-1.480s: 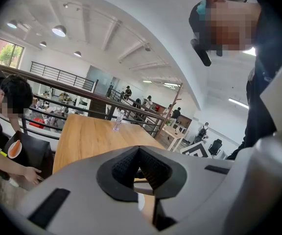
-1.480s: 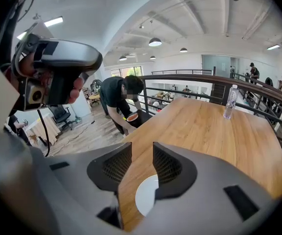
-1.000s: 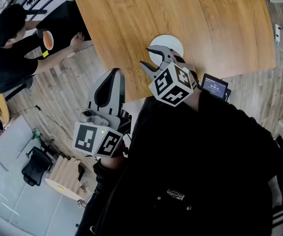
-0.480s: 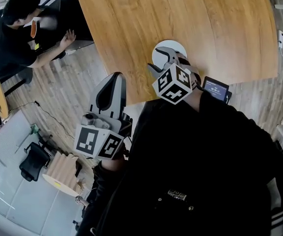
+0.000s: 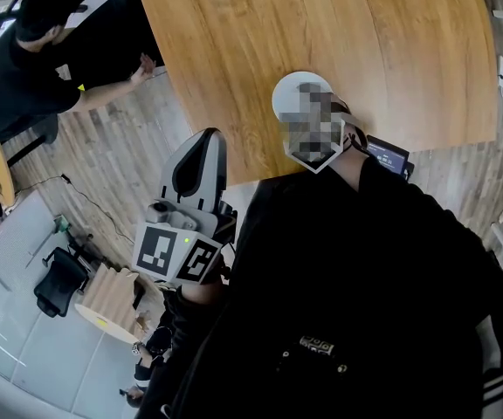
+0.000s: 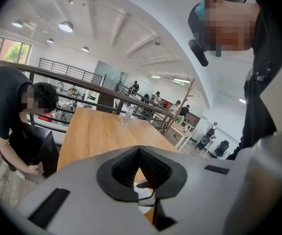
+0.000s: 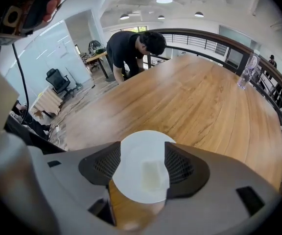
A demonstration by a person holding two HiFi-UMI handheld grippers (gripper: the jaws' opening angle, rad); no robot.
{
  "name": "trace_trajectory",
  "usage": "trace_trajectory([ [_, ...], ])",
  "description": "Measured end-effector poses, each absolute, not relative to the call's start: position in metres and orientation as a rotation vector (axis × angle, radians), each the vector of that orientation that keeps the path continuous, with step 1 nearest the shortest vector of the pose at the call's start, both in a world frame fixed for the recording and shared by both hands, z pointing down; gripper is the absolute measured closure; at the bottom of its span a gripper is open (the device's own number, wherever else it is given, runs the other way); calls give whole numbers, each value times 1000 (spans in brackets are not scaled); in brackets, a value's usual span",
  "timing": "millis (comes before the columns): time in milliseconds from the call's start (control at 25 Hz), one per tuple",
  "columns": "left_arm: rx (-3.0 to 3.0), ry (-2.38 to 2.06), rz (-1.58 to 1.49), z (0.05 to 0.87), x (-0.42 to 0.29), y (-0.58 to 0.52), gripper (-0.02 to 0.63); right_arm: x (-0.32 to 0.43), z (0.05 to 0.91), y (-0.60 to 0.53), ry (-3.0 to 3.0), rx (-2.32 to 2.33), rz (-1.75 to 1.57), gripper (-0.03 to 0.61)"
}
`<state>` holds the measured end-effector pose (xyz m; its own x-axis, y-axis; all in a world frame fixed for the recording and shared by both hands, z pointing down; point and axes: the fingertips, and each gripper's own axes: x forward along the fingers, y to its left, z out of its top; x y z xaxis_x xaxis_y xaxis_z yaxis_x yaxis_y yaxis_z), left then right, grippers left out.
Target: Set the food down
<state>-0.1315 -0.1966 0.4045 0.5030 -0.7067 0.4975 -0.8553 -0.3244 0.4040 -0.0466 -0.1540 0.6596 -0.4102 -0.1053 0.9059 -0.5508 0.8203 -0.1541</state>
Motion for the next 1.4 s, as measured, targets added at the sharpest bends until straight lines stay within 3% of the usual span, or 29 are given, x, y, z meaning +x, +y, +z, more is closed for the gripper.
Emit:
trace_trajectory([
  [640,2110,-1295,318,404,-134,-191,615,-6,719,-144,-1763,463,573,311],
  [720,2111,-1294,317,403,-135,-190,615,-6,719,-147,-1763,465,552,346],
  [760,2112,-1293,316,403,-135,-190,615,-6,719,-149,-1763,467,544,399],
  [920,2122,-1291,314,401,-137,-187,615,-7,719,-149,-1765,474,538,400],
  [1400,2239,-1277,259,367,-142,-179,615,-36,640,-163,-1937,598,494,402],
])
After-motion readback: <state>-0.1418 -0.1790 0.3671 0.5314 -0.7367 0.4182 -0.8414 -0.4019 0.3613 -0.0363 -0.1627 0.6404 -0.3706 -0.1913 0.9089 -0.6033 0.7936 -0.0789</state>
